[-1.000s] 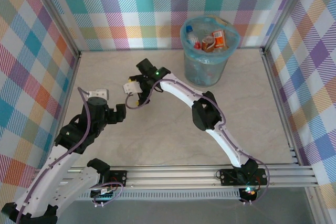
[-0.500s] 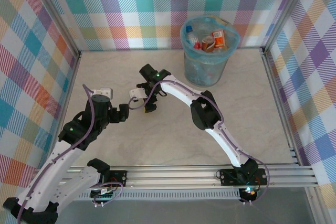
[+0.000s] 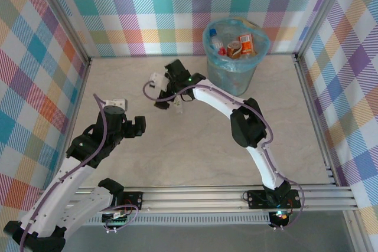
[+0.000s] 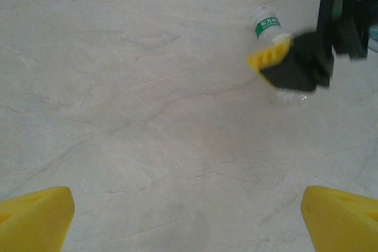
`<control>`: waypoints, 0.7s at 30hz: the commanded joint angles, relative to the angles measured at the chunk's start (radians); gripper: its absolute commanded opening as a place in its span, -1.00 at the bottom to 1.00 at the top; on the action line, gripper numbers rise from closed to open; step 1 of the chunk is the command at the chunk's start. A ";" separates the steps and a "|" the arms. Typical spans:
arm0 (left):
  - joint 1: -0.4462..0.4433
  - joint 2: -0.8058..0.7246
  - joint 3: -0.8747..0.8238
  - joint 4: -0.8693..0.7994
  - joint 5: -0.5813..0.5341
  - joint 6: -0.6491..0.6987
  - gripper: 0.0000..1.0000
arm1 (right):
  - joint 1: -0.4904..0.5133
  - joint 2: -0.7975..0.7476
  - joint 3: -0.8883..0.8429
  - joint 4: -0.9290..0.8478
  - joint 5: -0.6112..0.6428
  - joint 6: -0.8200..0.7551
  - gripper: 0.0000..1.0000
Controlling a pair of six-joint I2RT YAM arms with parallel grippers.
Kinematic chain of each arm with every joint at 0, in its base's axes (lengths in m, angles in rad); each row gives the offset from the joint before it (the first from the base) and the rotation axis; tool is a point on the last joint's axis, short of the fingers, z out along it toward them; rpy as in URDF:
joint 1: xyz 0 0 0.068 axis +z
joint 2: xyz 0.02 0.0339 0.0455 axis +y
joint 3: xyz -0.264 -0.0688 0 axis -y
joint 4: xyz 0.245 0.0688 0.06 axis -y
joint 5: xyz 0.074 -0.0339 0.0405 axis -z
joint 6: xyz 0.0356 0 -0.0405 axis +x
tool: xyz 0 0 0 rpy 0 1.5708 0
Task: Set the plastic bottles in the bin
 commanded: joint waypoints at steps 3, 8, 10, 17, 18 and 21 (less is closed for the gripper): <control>0.007 -0.006 0.022 0.023 0.000 -0.014 0.97 | 0.001 0.076 0.180 -0.176 0.326 0.377 0.99; 0.007 -0.030 0.000 0.025 -0.003 -0.017 0.97 | 0.001 0.027 0.006 -0.120 0.375 0.519 0.99; 0.007 -0.037 -0.009 0.028 -0.001 -0.022 0.97 | 0.000 0.033 -0.017 -0.129 0.385 0.542 0.99; 0.007 -0.043 -0.018 0.030 0.017 -0.039 0.97 | -0.008 0.093 -0.034 -0.118 0.370 0.550 0.99; 0.007 -0.049 -0.020 0.028 0.017 -0.040 0.97 | -0.012 0.098 -0.037 -0.117 0.367 0.555 0.99; 0.007 -0.065 -0.024 0.021 0.014 -0.043 0.97 | -0.025 0.101 -0.055 -0.114 0.340 0.565 0.97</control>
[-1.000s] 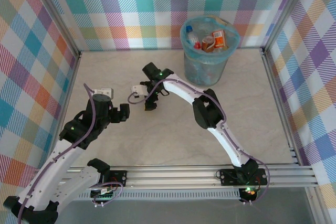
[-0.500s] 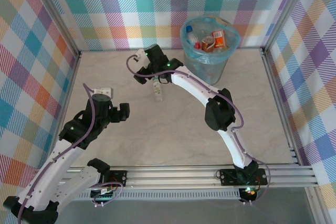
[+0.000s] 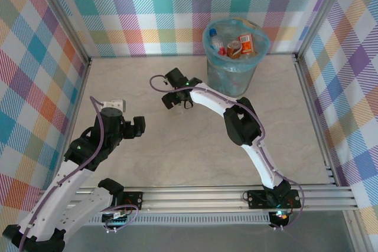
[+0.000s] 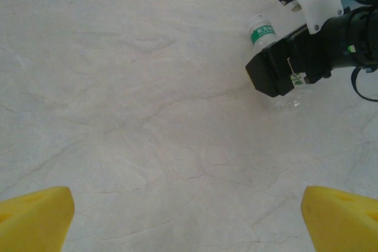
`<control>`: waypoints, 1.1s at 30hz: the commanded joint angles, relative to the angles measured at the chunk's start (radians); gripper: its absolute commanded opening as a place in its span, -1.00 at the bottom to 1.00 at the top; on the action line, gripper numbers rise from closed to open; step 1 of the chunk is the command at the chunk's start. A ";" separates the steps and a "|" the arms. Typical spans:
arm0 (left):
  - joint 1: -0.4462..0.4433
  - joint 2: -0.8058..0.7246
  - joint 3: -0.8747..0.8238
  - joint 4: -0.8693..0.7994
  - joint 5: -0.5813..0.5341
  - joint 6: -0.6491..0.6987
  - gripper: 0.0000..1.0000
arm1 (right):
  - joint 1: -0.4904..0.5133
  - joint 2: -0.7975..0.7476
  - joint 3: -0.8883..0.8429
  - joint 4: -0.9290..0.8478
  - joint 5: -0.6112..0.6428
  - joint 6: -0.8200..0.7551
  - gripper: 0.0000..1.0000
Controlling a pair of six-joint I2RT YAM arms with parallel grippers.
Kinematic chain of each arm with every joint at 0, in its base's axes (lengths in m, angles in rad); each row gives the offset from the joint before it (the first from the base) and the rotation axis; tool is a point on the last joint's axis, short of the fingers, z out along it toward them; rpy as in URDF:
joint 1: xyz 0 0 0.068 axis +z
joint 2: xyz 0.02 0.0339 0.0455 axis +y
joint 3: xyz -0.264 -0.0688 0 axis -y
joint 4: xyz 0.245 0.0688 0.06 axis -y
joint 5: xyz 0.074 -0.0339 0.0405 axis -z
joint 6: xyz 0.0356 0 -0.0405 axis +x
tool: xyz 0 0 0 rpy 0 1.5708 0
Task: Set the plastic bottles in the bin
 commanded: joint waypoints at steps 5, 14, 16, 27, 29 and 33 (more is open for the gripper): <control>0.007 -0.043 -0.018 0.003 -0.013 -0.014 0.97 | -0.027 -0.017 -0.068 0.038 -0.088 0.050 0.66; 0.007 -0.057 -0.024 -0.005 -0.002 -0.029 0.96 | -0.028 -0.070 -0.122 0.058 -0.129 0.037 0.28; 0.007 -0.059 -0.024 -0.006 -0.004 -0.031 0.96 | -0.028 -0.108 -0.156 0.061 -0.148 0.033 0.24; 0.007 0.017 0.014 0.062 0.007 -0.014 0.96 | -0.045 -0.572 -0.338 0.141 -0.101 -0.094 0.17; 0.007 0.036 0.022 0.080 0.019 -0.013 0.95 | -0.075 -0.650 -0.339 0.169 -0.070 -0.113 0.16; 0.007 0.060 0.023 0.106 0.030 -0.011 0.94 | -0.174 -0.773 -0.405 0.344 -0.016 -0.169 0.14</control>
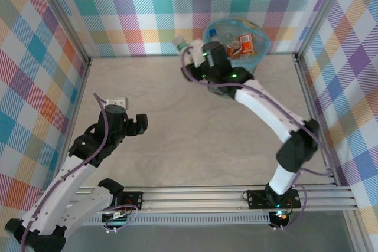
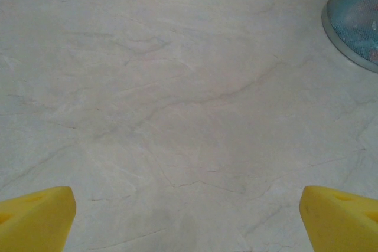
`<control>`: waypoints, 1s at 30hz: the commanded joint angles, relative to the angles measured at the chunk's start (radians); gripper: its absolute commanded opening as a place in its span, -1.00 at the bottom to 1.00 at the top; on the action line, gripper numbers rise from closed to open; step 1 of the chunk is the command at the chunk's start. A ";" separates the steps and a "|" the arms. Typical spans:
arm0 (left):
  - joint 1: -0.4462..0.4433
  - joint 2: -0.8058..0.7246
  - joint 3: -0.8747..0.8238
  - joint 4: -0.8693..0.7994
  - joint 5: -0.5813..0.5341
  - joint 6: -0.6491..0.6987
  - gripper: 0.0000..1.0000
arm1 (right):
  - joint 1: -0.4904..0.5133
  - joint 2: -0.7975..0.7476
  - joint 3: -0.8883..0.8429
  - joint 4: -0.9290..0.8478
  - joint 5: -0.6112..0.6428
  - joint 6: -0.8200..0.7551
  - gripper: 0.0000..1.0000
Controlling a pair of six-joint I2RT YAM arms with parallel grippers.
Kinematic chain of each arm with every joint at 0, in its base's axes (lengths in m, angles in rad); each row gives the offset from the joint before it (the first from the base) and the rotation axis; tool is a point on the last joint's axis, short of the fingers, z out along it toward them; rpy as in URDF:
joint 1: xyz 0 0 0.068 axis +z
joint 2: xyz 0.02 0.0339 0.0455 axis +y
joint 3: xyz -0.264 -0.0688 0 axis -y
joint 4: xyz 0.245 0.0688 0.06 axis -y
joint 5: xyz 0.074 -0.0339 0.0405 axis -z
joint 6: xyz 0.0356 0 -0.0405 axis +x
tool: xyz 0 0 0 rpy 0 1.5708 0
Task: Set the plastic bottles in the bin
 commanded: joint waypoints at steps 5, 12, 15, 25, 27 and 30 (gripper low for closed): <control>0.007 0.009 0.028 0.057 0.024 0.003 0.95 | -0.215 -0.042 -0.088 0.334 0.163 -0.056 0.14; 0.007 0.004 0.030 0.050 0.019 0.003 0.95 | -0.270 0.067 -0.101 0.471 0.280 -0.099 0.19; 0.007 0.004 0.033 0.042 0.013 0.008 0.95 | -0.280 0.076 -0.127 0.503 0.296 -0.097 0.24; 0.007 0.036 0.036 0.060 0.017 0.014 0.96 | -0.289 0.049 -0.144 0.491 0.311 -0.062 0.75; 0.007 0.046 0.038 0.066 0.021 0.014 0.96 | -0.290 0.043 -0.140 0.484 0.308 -0.058 0.79; 0.007 0.056 0.041 0.072 0.020 0.014 0.96 | -0.295 0.043 -0.117 0.456 0.303 -0.047 0.74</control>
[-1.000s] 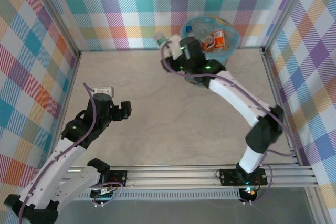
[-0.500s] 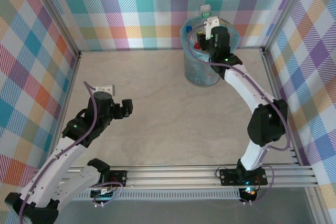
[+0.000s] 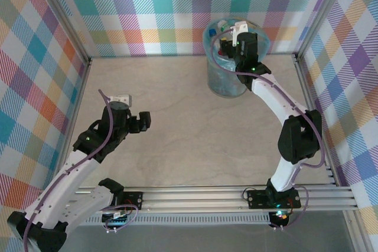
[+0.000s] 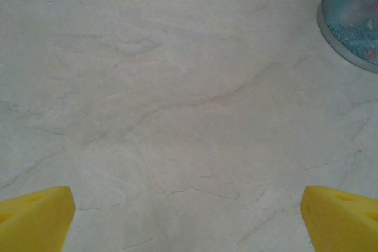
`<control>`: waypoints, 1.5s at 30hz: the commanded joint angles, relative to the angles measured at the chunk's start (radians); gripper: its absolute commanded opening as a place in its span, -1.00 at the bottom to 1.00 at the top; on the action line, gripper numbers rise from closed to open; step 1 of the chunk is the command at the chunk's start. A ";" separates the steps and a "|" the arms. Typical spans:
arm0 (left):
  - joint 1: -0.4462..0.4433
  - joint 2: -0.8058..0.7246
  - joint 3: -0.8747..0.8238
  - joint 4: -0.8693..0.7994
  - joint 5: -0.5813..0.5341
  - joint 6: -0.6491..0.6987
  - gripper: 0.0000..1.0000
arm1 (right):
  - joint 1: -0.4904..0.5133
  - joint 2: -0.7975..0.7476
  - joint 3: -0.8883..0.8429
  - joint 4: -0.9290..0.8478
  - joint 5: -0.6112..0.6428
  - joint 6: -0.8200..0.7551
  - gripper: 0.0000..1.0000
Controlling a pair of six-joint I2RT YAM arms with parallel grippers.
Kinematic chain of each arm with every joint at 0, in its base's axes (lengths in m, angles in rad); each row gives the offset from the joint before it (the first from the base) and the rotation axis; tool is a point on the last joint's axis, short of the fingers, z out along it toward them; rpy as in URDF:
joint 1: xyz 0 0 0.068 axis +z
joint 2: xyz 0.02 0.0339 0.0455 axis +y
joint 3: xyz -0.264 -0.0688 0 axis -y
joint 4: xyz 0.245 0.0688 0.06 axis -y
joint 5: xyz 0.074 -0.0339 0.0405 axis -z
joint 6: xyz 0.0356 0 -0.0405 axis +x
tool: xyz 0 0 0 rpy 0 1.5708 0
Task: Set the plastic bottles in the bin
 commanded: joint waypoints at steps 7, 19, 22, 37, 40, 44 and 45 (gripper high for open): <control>0.007 0.008 0.025 0.040 -0.006 0.011 0.97 | -0.067 -0.066 0.019 -0.110 0.020 0.116 0.34; 0.007 0.060 0.029 0.068 0.015 0.013 0.97 | -0.115 -0.146 -0.043 -0.140 -0.055 0.204 0.70; 0.007 0.066 0.030 0.072 0.021 0.009 0.97 | -0.115 -0.145 -0.016 -0.158 -0.104 0.216 0.62; 0.007 0.104 0.032 0.094 0.033 0.011 0.97 | -0.111 -0.112 0.190 -0.477 -0.178 0.297 0.22; 0.007 0.114 0.038 0.097 0.037 0.013 0.97 | -0.109 -0.111 0.240 -0.557 -0.174 0.329 0.21; 0.007 0.119 0.039 0.100 0.038 0.016 0.97 | -0.109 -0.099 0.343 -0.700 -0.182 0.368 0.18; 0.007 0.119 0.039 0.100 0.039 0.015 0.98 | -0.109 -0.091 0.375 -0.743 -0.185 0.380 0.17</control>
